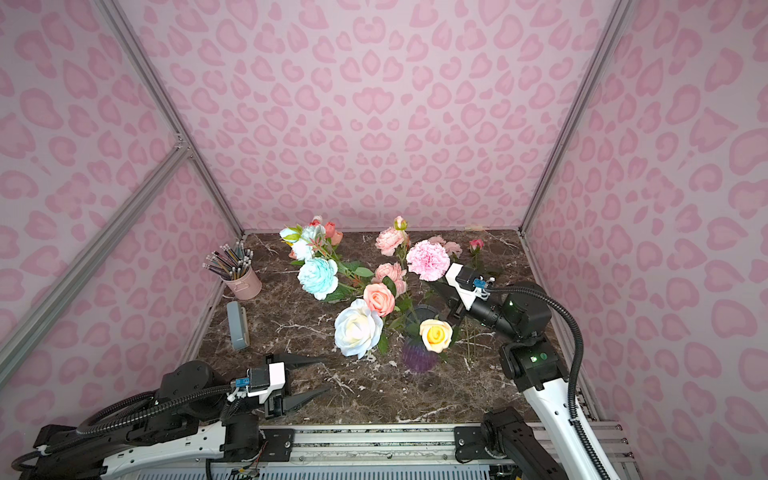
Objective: Pick out pink flowers from the vase
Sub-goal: Pick up the flower from the vase.
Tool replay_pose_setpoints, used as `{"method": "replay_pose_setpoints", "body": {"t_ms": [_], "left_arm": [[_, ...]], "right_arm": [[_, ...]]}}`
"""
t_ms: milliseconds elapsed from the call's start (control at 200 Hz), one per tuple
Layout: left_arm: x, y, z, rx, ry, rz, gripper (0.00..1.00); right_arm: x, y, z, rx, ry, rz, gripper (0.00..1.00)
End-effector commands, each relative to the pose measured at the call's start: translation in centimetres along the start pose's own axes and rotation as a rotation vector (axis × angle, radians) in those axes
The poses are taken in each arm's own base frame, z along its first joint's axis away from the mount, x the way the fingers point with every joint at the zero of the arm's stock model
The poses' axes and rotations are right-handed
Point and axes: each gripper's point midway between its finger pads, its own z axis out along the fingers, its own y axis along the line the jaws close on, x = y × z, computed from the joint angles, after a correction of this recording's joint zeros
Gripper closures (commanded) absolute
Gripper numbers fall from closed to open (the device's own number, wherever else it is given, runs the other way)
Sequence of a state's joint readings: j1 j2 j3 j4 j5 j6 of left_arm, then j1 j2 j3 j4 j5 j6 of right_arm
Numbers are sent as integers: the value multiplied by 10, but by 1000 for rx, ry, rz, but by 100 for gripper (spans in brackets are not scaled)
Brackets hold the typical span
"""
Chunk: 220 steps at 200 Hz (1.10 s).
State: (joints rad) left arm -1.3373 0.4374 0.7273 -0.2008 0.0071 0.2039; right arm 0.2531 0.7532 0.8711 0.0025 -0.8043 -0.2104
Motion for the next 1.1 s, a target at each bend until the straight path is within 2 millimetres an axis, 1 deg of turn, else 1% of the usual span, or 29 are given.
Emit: {"method": "replay_pose_setpoints", "body": {"t_ms": [0,65,150,200,375,485,530,540,545,560,670,725,810,945,1095], "left_arm": [[-9,3,0,-10,-20,3,48],[-11,4,0,-12,-18,3,48],[-13,5,0,-17,-16,5,48],[-15,7,-1,-25,-15,6,48],[-22,11,-2,-40,-17,12,48],[-25,12,-4,-41,-15,17,48],[-27,12,-4,-40,-16,19,48],[-27,12,-4,-41,-16,20,48],[-27,12,-4,-41,-17,20,48],[-27,12,-5,-40,-17,21,48],[-30,12,-6,-39,-19,23,48],[-32,13,-6,-39,-20,24,48],[-35,13,-8,-39,-18,24,48],[-36,16,-10,-49,-7,27,48],[-36,19,-9,-63,7,37,48]], "right_arm": [[-25,-10,-1,42,-65,-21,100],[-34,-12,-2,49,-80,-29,100],[-51,-16,-5,74,-110,-46,100],[-66,-18,-8,82,-136,-58,100],[-128,-21,-17,79,-233,-64,100],[-166,-13,-23,22,-288,-47,100],[-179,-10,-23,-2,-299,-31,100],[-178,-10,-22,-9,-293,-24,100],[-183,-9,-24,-12,-301,-30,100],[-191,-6,-26,-24,-310,-33,100],[-216,5,-32,-84,-343,-2,100],[-224,10,-33,-115,-344,17,100],[-231,12,-32,-135,-309,48,100],[-230,11,-33,-122,-236,74,100],[-235,17,-41,-123,-229,82,100]]}}
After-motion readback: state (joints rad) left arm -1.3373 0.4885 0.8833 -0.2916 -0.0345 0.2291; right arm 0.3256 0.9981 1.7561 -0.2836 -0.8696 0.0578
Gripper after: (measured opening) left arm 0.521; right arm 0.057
